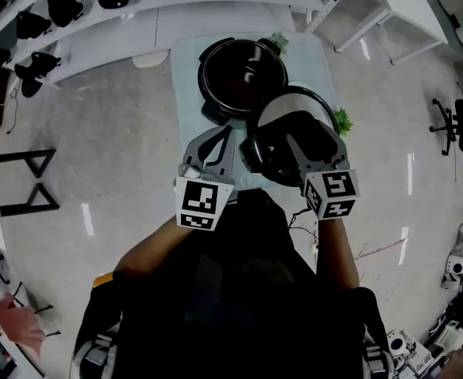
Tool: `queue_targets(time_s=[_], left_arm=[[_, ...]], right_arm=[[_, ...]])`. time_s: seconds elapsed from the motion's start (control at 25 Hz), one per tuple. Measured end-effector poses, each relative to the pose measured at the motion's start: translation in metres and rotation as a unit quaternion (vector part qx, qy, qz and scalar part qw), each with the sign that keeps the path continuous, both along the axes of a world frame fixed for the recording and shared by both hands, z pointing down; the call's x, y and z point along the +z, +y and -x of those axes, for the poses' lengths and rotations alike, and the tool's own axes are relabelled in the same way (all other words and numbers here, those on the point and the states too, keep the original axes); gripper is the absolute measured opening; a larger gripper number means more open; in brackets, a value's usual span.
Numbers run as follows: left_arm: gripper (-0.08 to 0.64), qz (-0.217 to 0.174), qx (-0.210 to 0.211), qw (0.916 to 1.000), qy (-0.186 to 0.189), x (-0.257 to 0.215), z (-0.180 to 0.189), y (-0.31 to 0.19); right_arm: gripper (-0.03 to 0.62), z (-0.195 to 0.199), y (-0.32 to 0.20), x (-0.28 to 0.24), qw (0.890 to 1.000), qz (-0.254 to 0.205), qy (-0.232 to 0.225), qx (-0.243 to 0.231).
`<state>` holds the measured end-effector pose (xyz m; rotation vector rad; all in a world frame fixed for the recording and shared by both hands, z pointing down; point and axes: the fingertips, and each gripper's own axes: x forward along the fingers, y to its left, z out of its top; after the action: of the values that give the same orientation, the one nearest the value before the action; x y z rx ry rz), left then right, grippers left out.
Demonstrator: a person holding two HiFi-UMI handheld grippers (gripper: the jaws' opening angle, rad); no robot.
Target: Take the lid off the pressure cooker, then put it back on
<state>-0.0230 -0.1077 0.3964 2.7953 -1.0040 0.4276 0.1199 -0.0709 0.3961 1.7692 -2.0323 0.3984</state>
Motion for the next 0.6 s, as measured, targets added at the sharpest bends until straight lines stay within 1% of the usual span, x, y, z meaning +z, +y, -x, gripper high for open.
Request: queue_targets(time_s=[0.12, 0.24, 0.6], left_arm=[[0.008, 0.001, 0.015, 0.9999, 0.001, 0.001, -0.008, 0.01], [0.008, 0.002, 0.02, 0.9998, -0.002, 0.005, -0.018, 0.017], [0.007, 0.023, 0.021, 0.999, -0.032, 0.023, -0.058, 0.036]], right_arm=[[0.29, -0.007, 0.018, 0.007, 1.0, 0.007, 0.006, 0.015], [0.29, -0.014, 0.031, 0.015, 1.0, 0.017, 0.008, 0.019], [0.29, -0.051, 0.05, 0.049, 0.999, 0.044, 0.012, 0.007]])
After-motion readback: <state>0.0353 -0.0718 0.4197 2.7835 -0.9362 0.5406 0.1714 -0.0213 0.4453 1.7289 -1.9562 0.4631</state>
